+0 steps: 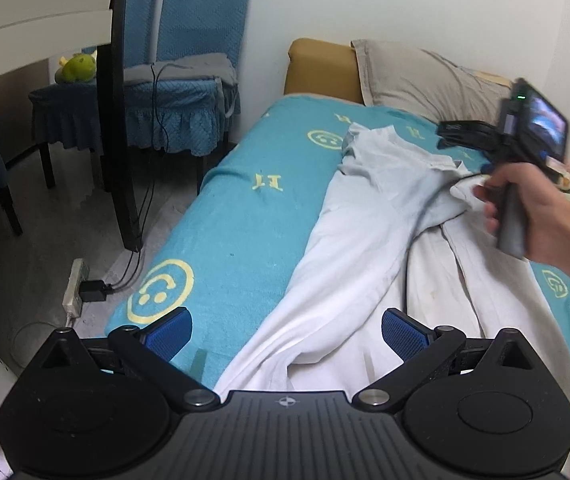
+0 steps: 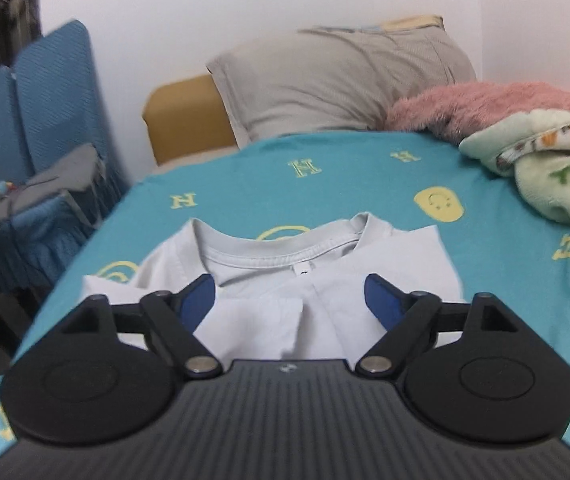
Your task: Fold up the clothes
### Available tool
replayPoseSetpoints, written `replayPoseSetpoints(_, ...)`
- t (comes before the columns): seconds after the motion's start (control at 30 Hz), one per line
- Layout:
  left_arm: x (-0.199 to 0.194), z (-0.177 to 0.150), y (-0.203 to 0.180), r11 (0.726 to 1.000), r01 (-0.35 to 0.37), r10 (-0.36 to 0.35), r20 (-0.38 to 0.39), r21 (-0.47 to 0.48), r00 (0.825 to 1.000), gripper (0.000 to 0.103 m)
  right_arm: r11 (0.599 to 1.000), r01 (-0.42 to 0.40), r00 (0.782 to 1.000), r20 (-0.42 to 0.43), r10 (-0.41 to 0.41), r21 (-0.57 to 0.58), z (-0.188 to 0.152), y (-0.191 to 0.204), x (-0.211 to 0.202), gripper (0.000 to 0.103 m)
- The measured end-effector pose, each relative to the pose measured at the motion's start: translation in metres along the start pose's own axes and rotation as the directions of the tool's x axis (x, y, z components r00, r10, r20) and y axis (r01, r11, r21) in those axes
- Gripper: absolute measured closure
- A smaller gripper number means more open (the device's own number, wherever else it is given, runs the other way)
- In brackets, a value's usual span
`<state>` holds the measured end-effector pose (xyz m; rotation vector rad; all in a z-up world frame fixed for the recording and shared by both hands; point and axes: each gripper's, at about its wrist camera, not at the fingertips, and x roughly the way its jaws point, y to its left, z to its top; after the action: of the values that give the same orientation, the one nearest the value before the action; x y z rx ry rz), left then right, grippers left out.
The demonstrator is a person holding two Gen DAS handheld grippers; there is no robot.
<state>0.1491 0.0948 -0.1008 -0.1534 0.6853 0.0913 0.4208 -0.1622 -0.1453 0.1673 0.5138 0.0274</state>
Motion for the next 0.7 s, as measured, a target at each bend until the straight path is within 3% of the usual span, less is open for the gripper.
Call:
replayPoseSetpoints(0.2,-0.02,0.005,-0.002,0.999,0.015,-0.018,0.074,0.048,0.997,0.003,0.998,-0.044,0.999,-0.006,0.044,-0.042,0.002,-0.016,-0.105,0.02)
replayPoseSetpoints(0.33,-0.045,0.01,0.006,0.997,0.055,-0.061,0.13,0.053,0.99,0.003,0.998,-0.043,0.999,0.002,0.043,-0.049,-0.008,-0.031,-0.199,0.02)
replayPoseSetpoints(0.43,-0.059,0.011,0.004,0.993,0.06,-0.075,0.144,0.104,0.987,0.005,0.994,-0.099,0.995,0.018,0.1,-0.043,-0.025,-0.042,-0.276,0.02)
replayPoseSetpoints(0.57,-0.07,0.014,0.002,0.991,0.072,-0.083,0.091,0.114,0.992,0.007,0.979,-0.205,0.979,0.002,0.205,0.002,-0.056,-0.054,-0.35,0.02)
replayPoseSetpoints(0.7,-0.071,0.014,0.003,0.988,0.082,-0.08,-0.021,0.128,0.997,0.01,0.967,-0.248,0.968,-0.038,0.25,0.053,-0.088,-0.062,-0.378,0.02)
